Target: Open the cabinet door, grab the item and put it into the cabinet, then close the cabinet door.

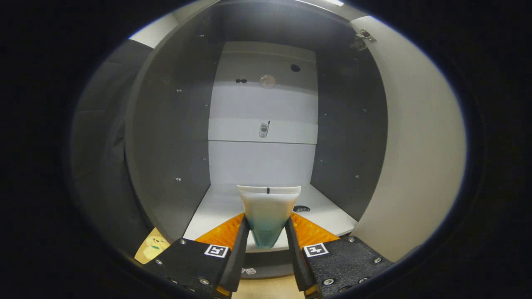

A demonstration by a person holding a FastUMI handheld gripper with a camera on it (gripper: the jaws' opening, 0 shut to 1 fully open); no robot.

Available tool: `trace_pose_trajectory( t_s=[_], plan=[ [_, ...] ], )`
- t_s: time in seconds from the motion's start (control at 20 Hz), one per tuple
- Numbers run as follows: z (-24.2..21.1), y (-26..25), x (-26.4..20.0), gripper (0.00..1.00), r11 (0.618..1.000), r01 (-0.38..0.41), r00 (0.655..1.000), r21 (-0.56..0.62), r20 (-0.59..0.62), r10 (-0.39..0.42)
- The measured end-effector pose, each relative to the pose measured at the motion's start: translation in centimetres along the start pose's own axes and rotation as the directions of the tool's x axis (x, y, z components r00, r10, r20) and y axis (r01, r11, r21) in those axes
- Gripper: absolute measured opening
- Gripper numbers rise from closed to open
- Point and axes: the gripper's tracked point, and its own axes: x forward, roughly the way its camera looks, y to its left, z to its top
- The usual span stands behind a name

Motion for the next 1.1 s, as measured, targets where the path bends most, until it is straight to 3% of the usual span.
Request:
trace_pose_trajectory(
  t_s=[0.35, 0.75, 0.9, 1.1],
  plan=[
    [-1.7, 0.7, 4.8, 0.51, 0.999, -0.027, 0.994, 0.041, -0.103, 0.031],
    [-1.4, 0.5, 5.4, 0.56, 0.998, -0.048, 0.995, 0.034, -0.091, 0.051],
    [-0.4, 0.5, 4.9, 0.87, 0.998, -0.060, 0.996, 0.024, -0.062, 0.061],
    [0.9, 0.0, 2.2, 0.94, 0.997, -0.075, 0.997, -0.037, -0.019, 0.074]
  ],
)
